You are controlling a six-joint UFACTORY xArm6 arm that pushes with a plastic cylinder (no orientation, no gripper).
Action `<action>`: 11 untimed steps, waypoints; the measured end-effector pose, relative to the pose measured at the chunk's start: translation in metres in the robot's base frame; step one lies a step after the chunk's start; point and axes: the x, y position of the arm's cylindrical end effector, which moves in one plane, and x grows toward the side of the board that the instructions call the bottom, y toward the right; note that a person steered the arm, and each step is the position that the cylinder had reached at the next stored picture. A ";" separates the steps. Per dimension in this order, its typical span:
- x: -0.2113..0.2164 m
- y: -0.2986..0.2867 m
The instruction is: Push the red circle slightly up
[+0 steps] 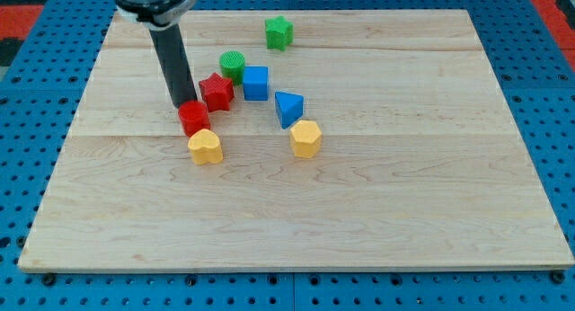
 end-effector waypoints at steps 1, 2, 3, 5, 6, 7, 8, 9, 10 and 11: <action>0.013 -0.014; 0.083 -0.044; 0.123 -0.008; 0.091 -0.022; 0.090 -0.009; 0.086 -0.008; 0.073 0.000; 0.068 0.000; 0.059 0.001; 0.049 0.001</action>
